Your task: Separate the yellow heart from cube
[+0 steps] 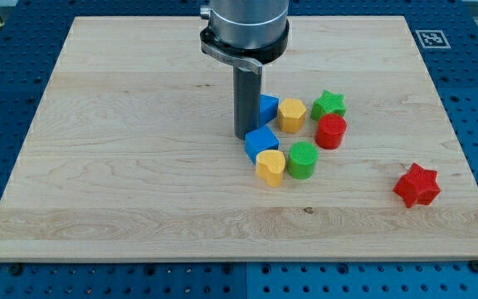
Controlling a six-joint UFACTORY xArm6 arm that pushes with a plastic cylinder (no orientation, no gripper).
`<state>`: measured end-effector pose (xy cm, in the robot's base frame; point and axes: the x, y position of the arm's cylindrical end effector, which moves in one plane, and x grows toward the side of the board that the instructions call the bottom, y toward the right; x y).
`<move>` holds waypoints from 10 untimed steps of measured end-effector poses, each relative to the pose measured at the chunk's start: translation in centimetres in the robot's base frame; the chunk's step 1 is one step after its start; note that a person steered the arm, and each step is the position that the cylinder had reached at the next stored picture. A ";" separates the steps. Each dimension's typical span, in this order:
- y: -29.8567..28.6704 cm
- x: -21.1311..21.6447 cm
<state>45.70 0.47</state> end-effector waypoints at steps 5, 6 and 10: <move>0.4 3.1; 2.8 6.1; 4.6 10.1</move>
